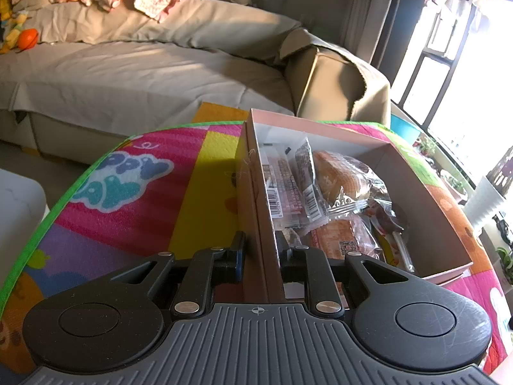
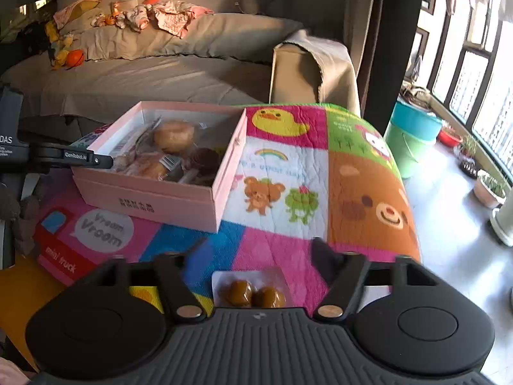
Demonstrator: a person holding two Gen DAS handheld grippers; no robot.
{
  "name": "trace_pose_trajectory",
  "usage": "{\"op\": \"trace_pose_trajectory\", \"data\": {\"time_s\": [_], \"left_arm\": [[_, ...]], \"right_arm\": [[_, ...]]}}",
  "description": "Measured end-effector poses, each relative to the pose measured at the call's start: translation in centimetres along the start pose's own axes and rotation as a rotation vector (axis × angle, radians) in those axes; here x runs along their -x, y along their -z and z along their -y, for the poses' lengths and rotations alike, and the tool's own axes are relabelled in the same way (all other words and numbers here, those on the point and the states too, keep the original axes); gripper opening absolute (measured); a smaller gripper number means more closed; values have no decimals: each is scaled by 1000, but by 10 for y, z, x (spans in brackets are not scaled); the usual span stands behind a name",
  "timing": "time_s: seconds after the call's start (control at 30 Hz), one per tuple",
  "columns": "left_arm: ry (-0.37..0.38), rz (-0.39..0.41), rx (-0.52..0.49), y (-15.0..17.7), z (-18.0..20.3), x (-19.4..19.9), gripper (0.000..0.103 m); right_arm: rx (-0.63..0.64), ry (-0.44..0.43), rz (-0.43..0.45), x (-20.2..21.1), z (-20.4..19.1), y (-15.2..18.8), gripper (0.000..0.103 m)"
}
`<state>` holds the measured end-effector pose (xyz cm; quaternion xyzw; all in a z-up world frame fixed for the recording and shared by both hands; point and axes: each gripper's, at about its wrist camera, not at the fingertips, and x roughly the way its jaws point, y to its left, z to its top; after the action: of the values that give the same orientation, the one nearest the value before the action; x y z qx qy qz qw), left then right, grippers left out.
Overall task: Organize objects
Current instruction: 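Grasp the brown candy blister pack with the right gripper, then carry the candy blister pack into the pink box and open the right gripper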
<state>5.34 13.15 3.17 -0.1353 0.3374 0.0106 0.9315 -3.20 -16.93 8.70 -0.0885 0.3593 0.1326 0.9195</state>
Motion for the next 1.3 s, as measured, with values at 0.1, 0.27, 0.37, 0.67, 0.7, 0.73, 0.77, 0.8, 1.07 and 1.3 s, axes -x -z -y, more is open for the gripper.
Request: {"op": "trace_pose_trajectory", "data": {"time_s": [0.1, 0.27, 0.37, 0.67, 0.7, 0.73, 0.77, 0.8, 1.07, 1.3], "left_arm": [[1, 0, -2, 0, 0, 0, 21], [-15, -1, -16, 0, 2, -1, 20], [-25, -3, -28, -1, 2, -3, 19], [-41, -18, -31, -3, 3, -10, 18], [-38, -18, -30, -2, 3, -10, 18], [-35, -19, -28, -2, 2, -10, 18], [-33, -18, -26, -2, 1, -10, 18], [-34, -18, -26, -2, 2, -10, 18], [-27, -16, -24, -1, 2, -9, 19], [-22, -13, -21, -1, 2, -9, 19]], "right_arm": [[19, -12, -50, -16, -1, 12, 86], [3, -24, -118, -53, 4, 25, 89], [-63, -68, -152, -70, 12, 30, 90], [12, -68, -132, -59, -8, 29, 75], [10, -85, -137, -58, -9, 30, 76], [14, -98, -144, -57, -11, 31, 78], [24, -101, -147, -58, -13, 32, 79], [32, -94, -144, -58, -15, 34, 79], [64, -84, -138, -45, -31, 32, 73], [37, -117, -3, -13, -35, -9, 72]]}}
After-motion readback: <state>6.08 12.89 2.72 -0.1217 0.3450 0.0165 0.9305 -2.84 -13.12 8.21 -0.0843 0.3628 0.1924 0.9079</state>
